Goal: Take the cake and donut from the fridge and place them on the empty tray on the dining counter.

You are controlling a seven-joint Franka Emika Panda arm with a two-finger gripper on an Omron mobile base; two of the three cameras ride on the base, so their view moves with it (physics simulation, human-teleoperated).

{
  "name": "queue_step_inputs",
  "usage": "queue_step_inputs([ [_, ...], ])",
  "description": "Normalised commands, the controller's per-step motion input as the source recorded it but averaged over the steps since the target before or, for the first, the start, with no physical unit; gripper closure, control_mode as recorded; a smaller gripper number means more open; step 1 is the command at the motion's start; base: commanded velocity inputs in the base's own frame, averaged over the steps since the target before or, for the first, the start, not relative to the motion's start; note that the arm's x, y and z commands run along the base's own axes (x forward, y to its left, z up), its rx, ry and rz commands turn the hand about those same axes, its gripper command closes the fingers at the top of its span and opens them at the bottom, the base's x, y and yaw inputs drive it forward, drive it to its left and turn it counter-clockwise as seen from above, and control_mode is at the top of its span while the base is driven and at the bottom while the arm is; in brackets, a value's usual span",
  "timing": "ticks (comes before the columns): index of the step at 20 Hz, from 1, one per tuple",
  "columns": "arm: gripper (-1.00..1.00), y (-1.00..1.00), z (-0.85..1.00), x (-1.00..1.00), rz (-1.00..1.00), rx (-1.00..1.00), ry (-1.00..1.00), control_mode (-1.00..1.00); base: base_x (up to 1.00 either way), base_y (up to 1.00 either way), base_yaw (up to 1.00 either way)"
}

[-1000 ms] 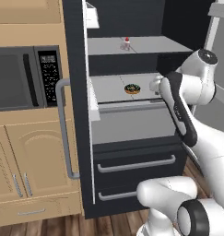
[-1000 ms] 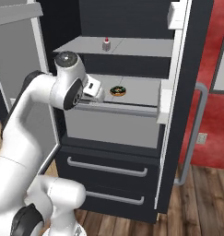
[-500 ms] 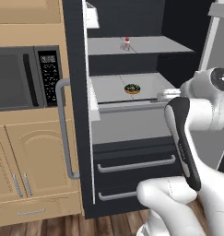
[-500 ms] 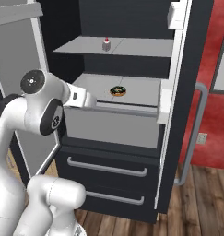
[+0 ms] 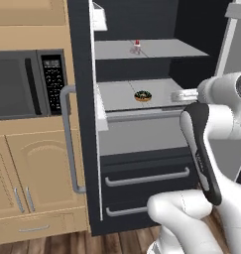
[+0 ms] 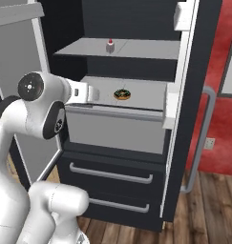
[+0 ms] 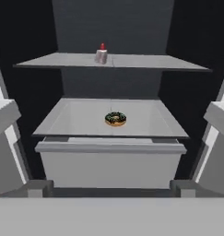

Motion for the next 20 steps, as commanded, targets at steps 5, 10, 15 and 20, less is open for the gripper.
queue_step_inputs([
  [5,-1.00,0.00,0.00,0.00,0.00,0.00,0.00,1.00,0.96,0.01,0.05],
  [10,-1.00,0.00,0.00,0.00,0.00,0.00,0.00,1.00,0.83,-0.21,0.00],
  [15,-1.00,0.00,0.00,0.00,0.00,0.00,0.00,1.00,0.85,-0.30,-0.02],
  [20,-1.00,0.00,0.00,0.00,0.00,0.00,0.00,1.00,1.00,0.02,-0.06],
])
